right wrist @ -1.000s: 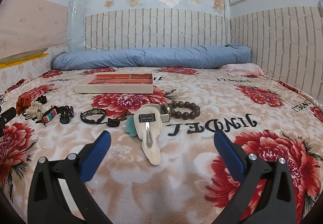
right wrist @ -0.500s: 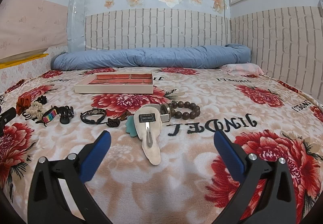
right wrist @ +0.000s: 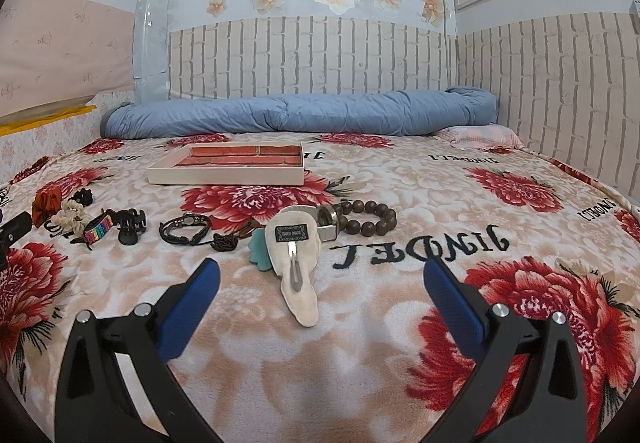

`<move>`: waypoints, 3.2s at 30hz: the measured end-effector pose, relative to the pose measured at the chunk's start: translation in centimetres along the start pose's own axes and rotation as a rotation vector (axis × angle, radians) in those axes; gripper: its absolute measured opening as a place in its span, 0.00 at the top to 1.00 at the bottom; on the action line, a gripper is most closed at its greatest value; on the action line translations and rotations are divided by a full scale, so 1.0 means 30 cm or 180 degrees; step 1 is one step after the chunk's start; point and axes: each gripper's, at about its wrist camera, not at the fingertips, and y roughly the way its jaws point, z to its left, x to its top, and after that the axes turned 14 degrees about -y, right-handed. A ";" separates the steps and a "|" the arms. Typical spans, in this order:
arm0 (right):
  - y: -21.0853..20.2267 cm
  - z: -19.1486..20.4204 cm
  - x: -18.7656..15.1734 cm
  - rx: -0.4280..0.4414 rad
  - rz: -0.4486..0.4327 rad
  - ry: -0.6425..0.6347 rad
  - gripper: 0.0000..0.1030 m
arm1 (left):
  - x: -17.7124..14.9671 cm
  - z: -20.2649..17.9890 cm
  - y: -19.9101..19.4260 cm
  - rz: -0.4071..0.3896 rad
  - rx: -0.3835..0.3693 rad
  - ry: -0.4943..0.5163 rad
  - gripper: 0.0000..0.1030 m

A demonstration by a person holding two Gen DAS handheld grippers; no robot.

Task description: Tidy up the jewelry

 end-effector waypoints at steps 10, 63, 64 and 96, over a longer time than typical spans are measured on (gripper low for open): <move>-0.001 0.001 0.001 0.0000 0.0002 0.0000 0.04 | 0.000 0.000 0.000 -0.0004 0.0000 0.0002 0.05; 0.021 0.025 0.000 0.0071 0.0103 -0.0126 0.04 | -0.005 -0.001 0.026 0.0123 -0.0050 0.0011 0.05; 0.023 0.024 -0.002 0.0069 0.0112 -0.0122 0.04 | -0.006 0.000 0.031 0.0148 -0.0055 0.0010 0.05; 0.359 0.060 0.142 0.0285 0.0917 -0.0267 0.04 | 0.122 -0.012 0.315 0.1092 -0.0127 -0.0133 0.05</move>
